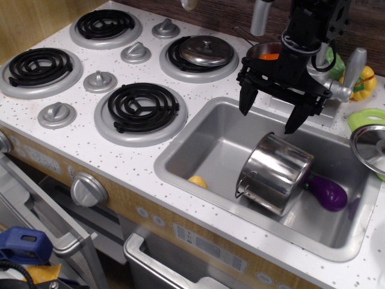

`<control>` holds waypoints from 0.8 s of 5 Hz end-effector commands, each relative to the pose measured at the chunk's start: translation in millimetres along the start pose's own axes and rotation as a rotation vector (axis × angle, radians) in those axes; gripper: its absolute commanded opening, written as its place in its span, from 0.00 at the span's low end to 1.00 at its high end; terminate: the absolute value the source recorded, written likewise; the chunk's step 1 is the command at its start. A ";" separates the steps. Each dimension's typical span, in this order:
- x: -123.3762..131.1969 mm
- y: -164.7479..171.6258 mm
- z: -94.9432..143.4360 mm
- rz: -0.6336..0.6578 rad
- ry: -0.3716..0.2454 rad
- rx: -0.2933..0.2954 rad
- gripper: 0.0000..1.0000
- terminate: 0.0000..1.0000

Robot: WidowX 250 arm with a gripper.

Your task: Flip pot upright in sink

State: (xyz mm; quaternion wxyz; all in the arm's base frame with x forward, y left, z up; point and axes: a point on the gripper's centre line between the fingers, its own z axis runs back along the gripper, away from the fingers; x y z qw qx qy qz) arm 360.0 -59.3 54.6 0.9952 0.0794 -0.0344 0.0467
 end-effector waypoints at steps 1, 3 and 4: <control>0.0 0.0 0.0 0.000 0.000 0.000 1.00 0.00; 0.3 7.1 7.4 0.032 -0.025 -0.249 1.00 0.00; -0.4 7.4 7.7 0.036 -0.036 -0.250 1.00 0.00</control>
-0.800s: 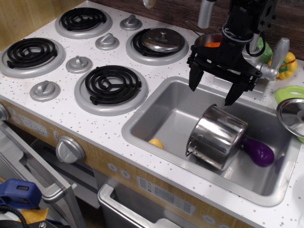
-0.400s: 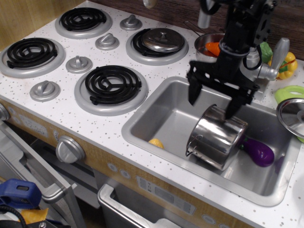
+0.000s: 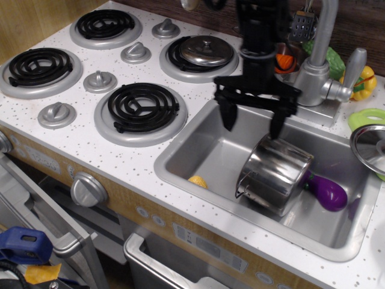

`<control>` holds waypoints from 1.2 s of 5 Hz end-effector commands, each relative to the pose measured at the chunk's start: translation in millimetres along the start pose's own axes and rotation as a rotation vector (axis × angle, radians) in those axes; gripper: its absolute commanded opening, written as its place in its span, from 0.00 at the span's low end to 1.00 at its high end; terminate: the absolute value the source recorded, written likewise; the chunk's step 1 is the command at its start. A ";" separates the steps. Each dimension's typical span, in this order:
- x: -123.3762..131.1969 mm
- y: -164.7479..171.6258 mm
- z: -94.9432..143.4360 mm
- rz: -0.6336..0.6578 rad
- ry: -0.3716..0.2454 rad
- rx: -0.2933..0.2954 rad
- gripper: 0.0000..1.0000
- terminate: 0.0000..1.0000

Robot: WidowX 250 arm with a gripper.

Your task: Flip pot upright in sink

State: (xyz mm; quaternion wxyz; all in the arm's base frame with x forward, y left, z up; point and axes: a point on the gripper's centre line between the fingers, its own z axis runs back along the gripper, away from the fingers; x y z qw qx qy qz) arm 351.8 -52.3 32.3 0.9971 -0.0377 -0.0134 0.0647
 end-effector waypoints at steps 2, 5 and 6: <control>3.1 -1.9 24.3 0.019 -0.176 -0.240 1.00 0.00; 2.2 -4.9 18.8 0.049 -0.219 -0.332 1.00 0.00; 1.9 -9.1 13.7 0.067 -0.244 -0.391 1.00 0.00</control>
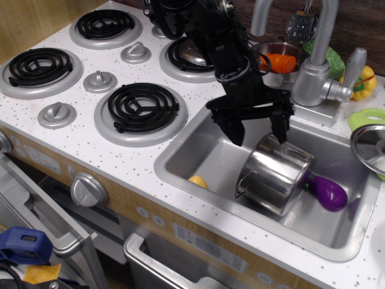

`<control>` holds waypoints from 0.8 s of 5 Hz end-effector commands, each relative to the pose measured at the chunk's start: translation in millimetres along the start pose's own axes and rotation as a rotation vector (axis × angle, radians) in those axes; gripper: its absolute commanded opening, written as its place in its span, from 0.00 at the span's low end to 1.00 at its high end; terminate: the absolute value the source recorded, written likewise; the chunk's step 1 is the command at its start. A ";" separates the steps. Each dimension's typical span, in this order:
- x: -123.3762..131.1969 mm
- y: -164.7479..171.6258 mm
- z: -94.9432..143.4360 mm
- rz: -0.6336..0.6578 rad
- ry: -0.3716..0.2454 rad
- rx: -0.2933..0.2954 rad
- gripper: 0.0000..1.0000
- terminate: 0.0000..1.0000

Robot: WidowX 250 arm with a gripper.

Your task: Flip pot upright in sink

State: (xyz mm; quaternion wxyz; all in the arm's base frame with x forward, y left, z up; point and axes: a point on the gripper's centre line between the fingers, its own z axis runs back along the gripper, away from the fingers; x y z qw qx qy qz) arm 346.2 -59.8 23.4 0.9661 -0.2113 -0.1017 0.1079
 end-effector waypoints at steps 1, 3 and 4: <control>11.1 -16.1 16.1 -0.007 -0.087 -0.111 1.00 0.00; 13.3 -31.1 11.5 0.052 -0.100 -0.204 1.00 0.00; 13.8 -38.7 5.5 0.085 -0.114 -0.213 1.00 0.00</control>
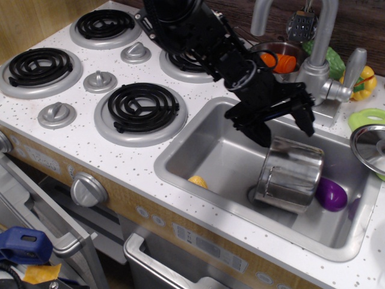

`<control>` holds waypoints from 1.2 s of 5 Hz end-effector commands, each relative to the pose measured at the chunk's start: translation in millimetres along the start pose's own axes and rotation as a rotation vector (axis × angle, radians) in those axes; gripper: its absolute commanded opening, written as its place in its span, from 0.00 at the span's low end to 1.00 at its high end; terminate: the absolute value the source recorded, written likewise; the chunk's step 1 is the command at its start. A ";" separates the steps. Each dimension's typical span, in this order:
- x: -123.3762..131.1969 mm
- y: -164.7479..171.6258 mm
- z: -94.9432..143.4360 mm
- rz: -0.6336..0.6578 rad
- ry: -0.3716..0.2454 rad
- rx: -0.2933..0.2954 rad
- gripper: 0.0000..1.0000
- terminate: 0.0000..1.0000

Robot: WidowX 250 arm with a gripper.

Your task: Flip pot upright in sink

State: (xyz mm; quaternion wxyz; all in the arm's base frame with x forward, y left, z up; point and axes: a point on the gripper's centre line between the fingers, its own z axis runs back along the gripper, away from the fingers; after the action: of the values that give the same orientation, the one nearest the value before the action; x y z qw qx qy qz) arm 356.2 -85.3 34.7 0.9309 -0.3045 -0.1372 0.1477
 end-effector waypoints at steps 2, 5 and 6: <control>2.8 -15.0 -8.0 0.016 -0.075 -0.031 1.00 0.00; 0.0 -36.9 -28.9 0.132 -0.136 -0.197 0.00 0.00; 0.9 -36.2 -27.0 0.142 -0.125 -0.204 0.00 0.00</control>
State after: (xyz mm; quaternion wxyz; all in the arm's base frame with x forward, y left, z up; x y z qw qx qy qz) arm 367.7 -127.0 22.1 0.8788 -0.3847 -0.1632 0.2304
